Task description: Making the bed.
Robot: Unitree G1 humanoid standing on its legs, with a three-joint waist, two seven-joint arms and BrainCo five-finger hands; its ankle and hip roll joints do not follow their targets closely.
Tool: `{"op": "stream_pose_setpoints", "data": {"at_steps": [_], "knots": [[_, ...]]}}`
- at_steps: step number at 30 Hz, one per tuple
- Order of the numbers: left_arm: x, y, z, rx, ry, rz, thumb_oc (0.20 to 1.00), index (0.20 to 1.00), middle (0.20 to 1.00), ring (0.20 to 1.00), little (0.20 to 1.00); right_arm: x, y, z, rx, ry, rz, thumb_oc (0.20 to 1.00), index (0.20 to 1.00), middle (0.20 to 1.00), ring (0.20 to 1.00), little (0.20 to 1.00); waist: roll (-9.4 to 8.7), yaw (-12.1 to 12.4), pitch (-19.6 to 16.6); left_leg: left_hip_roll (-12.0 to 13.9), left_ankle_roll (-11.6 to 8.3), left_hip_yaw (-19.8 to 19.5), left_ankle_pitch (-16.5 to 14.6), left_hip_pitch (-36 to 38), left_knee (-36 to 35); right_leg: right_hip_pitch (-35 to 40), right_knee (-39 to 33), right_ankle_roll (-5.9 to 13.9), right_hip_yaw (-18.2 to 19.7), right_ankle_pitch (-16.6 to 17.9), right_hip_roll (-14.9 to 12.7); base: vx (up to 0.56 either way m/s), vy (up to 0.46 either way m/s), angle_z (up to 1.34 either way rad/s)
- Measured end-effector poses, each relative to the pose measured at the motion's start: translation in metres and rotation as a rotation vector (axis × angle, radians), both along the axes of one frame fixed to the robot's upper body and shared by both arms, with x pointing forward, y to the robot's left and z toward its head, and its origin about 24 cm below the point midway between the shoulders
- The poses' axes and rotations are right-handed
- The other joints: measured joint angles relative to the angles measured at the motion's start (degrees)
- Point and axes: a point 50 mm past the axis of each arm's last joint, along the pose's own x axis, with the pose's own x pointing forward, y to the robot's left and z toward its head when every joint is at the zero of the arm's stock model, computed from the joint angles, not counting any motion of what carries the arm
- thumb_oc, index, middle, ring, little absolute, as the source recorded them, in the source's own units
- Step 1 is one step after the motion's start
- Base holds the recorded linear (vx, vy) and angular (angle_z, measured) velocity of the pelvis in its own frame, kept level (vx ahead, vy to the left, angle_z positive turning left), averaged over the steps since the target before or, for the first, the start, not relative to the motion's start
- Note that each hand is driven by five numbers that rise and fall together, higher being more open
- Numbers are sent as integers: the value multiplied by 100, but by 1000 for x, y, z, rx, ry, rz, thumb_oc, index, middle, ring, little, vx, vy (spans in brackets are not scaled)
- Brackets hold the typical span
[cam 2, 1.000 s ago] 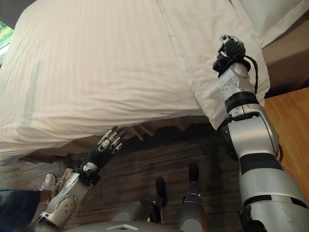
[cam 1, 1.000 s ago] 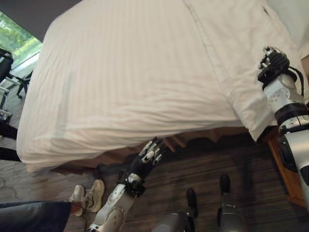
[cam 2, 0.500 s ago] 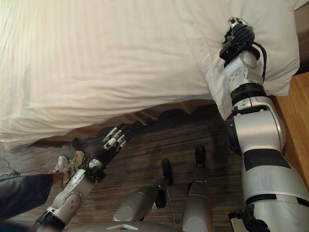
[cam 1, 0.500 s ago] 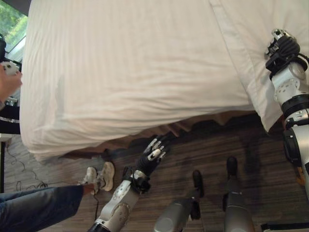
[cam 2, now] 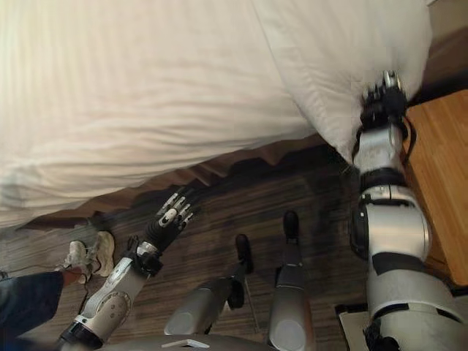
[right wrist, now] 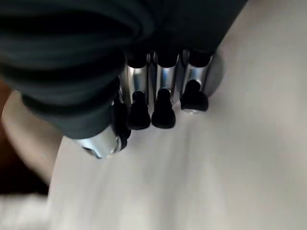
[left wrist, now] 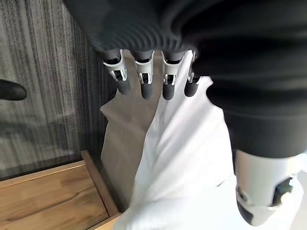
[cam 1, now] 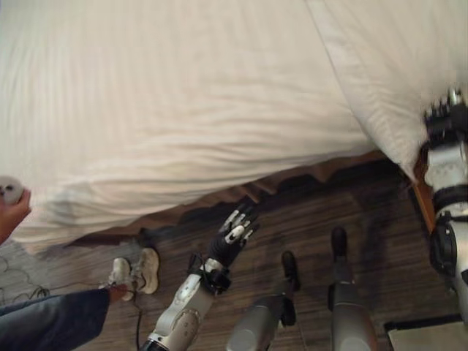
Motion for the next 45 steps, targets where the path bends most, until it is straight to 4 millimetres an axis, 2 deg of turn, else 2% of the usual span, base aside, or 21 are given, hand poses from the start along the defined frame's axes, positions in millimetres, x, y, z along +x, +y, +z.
{"op": "stream_pose_setpoints", "data": {"at_steps": [1,2,4,6,7,12,16,18,20,22,23,25,26,28,31,32,33,35,37,40,45], "knots": [[1,0,1,-8,-2,10,1000,1000,1000,1000,1000,-12,-7,-24,35,50,-31,200,200,200,200,200,3,-17,38,1,0,34,0,0,0,-7,1,-12,24,34,-1,-16,0,-16],[2,4,2,-19,-4,42,1000,1000,1000,1000,1000,-36,-15,-69,104,170,-88,200,200,200,200,200,12,-136,114,-4,0,64,0,18,-1,-4,1,-10,65,38,-11,-21,3,-17],[5,9,4,-21,-14,71,1000,1000,1000,1000,1000,-55,-15,-100,129,245,-110,200,200,200,200,200,23,-253,181,-2,-1,64,-1,52,-3,15,1,-5,95,35,-5,-16,3,-13],[7,15,5,-18,-24,98,1000,1000,1000,1000,1000,-66,-11,-119,141,294,-108,200,200,200,200,200,28,-388,200,3,0,67,-3,61,-32,16,0,30,98,9,3,-28,9,-6],[8,16,6,-19,-27,103,1000,1000,1000,1000,1000,-69,-8,-124,137,302,-99,200,200,200,200,200,41,-461,206,4,0,71,-2,84,-33,32,0,30,106,20,5,-28,15,-5],[7,15,6,-24,-27,106,1000,1000,1000,1000,1000,-71,0,-123,63,276,-38,200,200,200,200,200,55,-446,209,19,-8,87,-10,188,-34,122,0,38,165,44,30,-13,-13,-1],[6,24,-4,43,-12,158,1000,1000,1000,1000,1000,-80,28,-133,-35,254,96,200,200,200,200,200,15,-464,230,106,-31,24,-25,502,-33,471,1,15,66,15,96,23,-77,8],[6,33,-19,74,40,211,1000,1000,1000,1000,1000,-95,46,-146,-93,281,183,200,200,200,200,200,-51,-500,261,185,-71,-93,-54,849,-33,862,0,-31,-62,-85,153,32,-28,19],[-7,52,-41,170,132,244,1000,1000,1000,1000,1000,-112,70,-172,-92,361,265,200,200,200,200,200,-421,-562,66,296,-128,-121,-144,1083,-33,1137,0,-67,-103,-202,250,37,-6,4],[-14,60,-53,236,184,242,1000,1000,1000,1000,1000,-122,79,-184,-92,401,292,200,200,200,200,200,-659,-590,-51,334,-162,-167,-169,1220,-33,1263,1,-80,-139,-212,285,30,-2,7],[-22,63,-62,274,232,232,1000,1000,1000,1000,1000,-135,86,-193,-109,439,329,1000,1000,1000,1000,1000,-886,-593,-237,360,-166,-219,-164,1289,-30,1343,1,-110,-185,-241,310,18,19,11],[-30,65,-73,289,280,225,1000,1000,1000,1000,1000,-147,91,-200,-137,482,364,1000,1000,1000,1000,1000,-1091,-569,-363,393,-192,-230,-177,1498,-32,1570,2,-138,-220,-284,332,26,16,8],[-41,67,-84,321,338,212,1000,1000,1000,1000,1000,-158,100,-210,-128,523,400,1000,1000,1000,1000,1000,-1275,-581,-552,436,-189,-251,-229,1728,-31,1826,1,-150,-245,-298,372,10,13,6],[-54,71,-97,360,408,210,1000,1000,1000,1000,1000,-167,118,-221,-130,569,467,1000,1000,1000,1000,1000,-1487,-558,-933,475,-163,-259,-342,1943,-33,2062,-1,-153,-270,-412,407,-11,16,2],[-63,72,-104,371,453,219,1000,1000,1000,1000,1000,-175,147,-232,-163,609,601,1000,1000,1000,1000,1000,-1790,-404,-1553,495,-161,-255,-390,2080,-33,2195,-6,-146,-267,-458,423,-5,8,1],[-64,72,-105,383,458,220,1000,1000,1000,1000,1000,-177,154,-234,-147,613,614,1000,1000,1000,1000,1000,-1859,-383,-1638,492,-181,-286,-404,2114,-33,2240,-6,-141,-294,-468,419,-7,46,9],[-66,73,-105,395,464,221,1000,1000,1000,1000,1000,-179,159,-236,-133,617,625,1000,1000,1000,1000,1000,-1847,-378,-1706,490,-181,-310,-406,2116,-33,2248,-6,-150,-312,-488,413,-18,59,22],[-70,72,-108,388,481,248,1000,1000,1000,1000,1000,-190,172,-242,-121,638,665,1000,1000,1000,1000,1000,-1956,-248,-1846,473,-153,-402,-411,2276,-33,2454,-27,-132,-405,-526,370,-20,34,21],[-74,71,-109,384,492,263,1000,1000,1000,1000,1000,-197,171,-245,-128,663,666,1000,1000,1000,1000,1000,-1928,-136,-1905,449,-141,-420,-412,2267,-34,2456,-27,-114,-413,-544,339,-3,21,12],[-81,74,-112,385,523,301,1000,1000,1000,1000,1000,-209,164,-250,-190,711,684,1000,1000,1000,1000,1000,-1865,-127,-1911,388,-75,-574,-364,2249,-33,2502,-27,-104,-560,-542,262,0,25,25],[-87,76,-114,370,554,377,1000,1000,1000,1000,1000,-213,161,-246,-228,722,660,1000,1000,1000,1000,1000,-1827,-116,-1942,392,-47,-660,-342,2241,-33,2525,-28,-104,-635,-543,259,-4,18,8]]}}
